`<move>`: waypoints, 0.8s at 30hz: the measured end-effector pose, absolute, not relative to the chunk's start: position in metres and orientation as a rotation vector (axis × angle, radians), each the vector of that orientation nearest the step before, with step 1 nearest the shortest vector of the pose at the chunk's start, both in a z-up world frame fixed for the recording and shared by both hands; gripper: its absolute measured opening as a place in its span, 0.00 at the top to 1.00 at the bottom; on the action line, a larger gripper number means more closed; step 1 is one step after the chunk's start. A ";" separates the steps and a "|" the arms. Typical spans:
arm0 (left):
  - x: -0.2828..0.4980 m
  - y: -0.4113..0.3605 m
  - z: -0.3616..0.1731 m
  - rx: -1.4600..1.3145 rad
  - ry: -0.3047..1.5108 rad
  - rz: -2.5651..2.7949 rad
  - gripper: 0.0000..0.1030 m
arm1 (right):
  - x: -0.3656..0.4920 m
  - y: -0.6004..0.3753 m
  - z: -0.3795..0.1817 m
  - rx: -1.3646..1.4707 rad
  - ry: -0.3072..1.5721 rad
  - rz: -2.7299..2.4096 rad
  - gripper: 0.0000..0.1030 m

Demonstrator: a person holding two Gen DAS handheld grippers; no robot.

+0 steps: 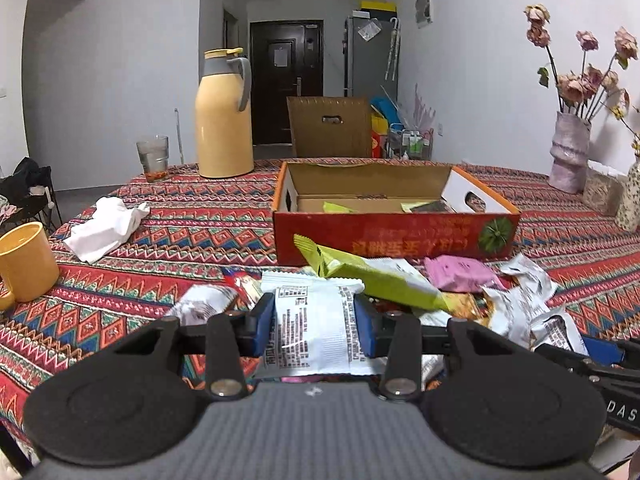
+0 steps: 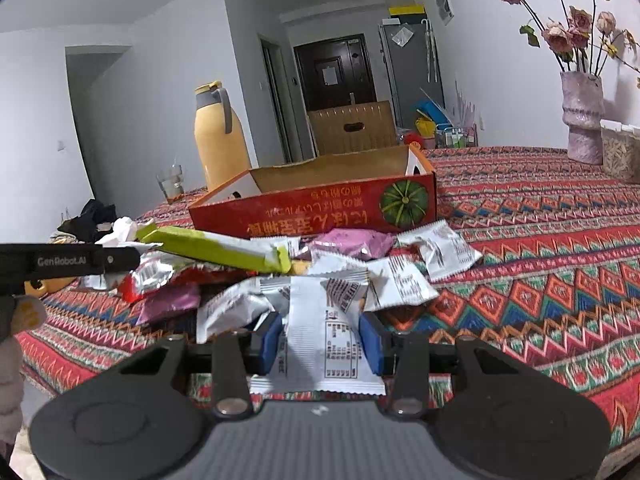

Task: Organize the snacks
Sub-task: 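Carry both white packets over the open cardboard box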

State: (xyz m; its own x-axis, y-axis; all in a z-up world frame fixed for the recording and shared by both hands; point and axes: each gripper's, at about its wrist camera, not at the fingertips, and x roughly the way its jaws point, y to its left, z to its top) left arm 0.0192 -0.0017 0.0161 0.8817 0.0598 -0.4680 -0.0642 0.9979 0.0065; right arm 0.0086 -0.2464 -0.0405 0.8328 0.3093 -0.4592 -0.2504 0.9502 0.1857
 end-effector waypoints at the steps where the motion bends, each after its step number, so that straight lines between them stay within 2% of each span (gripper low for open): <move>1: 0.020 0.001 0.017 -0.012 0.484 0.067 0.59 | 0.012 -0.245 -0.039 0.118 0.503 0.296 0.59; 12: 0.045 0.022 0.035 -0.036 0.455 0.092 0.59 | 0.049 -0.235 -0.026 0.120 0.485 0.274 0.59; 24: 0.101 -0.005 0.067 -0.051 0.395 0.014 0.59 | 0.103 -0.229 0.007 0.111 0.429 0.266 0.59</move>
State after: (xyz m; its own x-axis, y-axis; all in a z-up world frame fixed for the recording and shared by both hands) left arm 0.1006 -0.0046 0.0672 0.9229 0.0031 -0.3851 -0.0232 0.9986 -0.0475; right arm 0.1032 -0.2294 0.0067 0.8753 0.2778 -0.3959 -0.2311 0.9593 0.1621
